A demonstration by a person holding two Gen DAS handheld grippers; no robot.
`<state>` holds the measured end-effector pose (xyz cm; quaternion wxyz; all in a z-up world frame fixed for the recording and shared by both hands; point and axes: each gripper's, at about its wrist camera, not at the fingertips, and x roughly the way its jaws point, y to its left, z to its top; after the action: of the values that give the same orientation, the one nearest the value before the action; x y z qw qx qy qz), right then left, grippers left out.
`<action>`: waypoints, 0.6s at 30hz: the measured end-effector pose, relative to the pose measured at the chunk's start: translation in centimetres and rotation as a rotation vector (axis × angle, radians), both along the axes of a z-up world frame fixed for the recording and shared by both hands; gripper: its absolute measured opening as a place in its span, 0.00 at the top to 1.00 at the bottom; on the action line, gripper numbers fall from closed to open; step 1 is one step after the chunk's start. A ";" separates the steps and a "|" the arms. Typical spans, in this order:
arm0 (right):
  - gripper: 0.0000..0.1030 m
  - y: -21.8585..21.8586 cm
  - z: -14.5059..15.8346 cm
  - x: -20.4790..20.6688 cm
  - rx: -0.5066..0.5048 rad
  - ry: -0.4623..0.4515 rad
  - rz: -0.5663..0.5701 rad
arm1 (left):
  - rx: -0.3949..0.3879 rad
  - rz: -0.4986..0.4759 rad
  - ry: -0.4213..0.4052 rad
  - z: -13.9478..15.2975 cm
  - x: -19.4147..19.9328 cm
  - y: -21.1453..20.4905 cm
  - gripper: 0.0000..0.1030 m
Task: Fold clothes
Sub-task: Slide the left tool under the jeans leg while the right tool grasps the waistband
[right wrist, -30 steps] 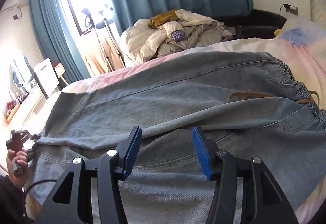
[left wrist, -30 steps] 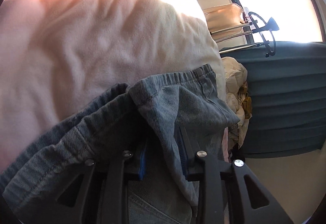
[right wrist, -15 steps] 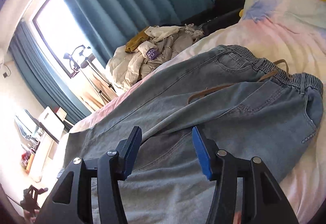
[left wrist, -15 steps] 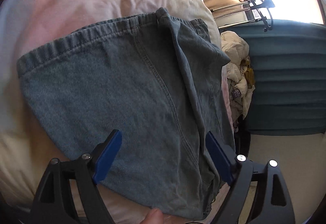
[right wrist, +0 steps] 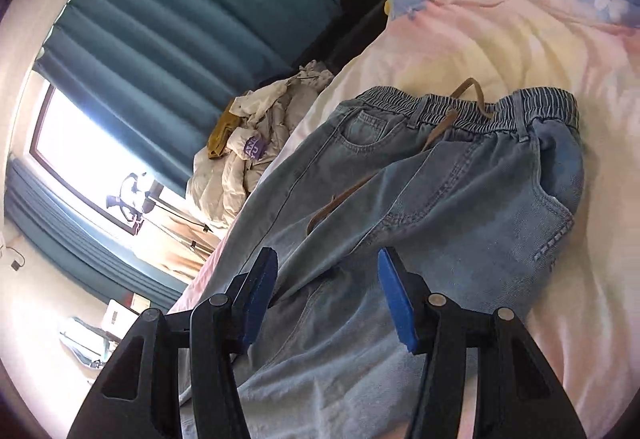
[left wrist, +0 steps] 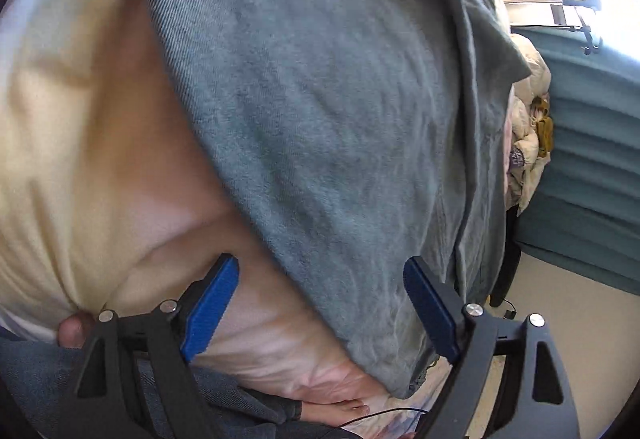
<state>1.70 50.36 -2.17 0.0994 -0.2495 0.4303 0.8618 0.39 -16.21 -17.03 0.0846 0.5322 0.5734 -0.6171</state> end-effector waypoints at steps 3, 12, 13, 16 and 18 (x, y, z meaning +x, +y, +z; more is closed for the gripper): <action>0.48 2.1 0.2 1.6 -0.002 0.025 -0.089 | 0.033 0.020 0.002 -0.7 -0.1 -0.1 0.16; 0.48 8.8 -4.2 7.9 -0.171 -0.080 -0.530 | 0.075 0.029 0.070 -0.8 -0.5 0.0 0.47; 0.48 9.3 -5.1 8.4 -0.202 -0.103 -0.565 | 0.092 0.030 0.089 -0.7 -0.6 -0.1 0.53; 0.48 10.0 -7.5 7.7 -0.278 -0.174 -0.571 | 0.121 0.026 0.153 -0.3 -1.1 -0.2 0.61; 0.48 10.2 -8.8 6.8 -0.317 -0.199 -0.550 | 0.149 0.036 0.208 -0.2 -1.4 -0.4 0.61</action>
<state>8.50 60.56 -10.97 0.3300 -0.2192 0.5984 0.6964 -1.00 -16.58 -17.19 -0.0037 0.4599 0.6327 -0.6231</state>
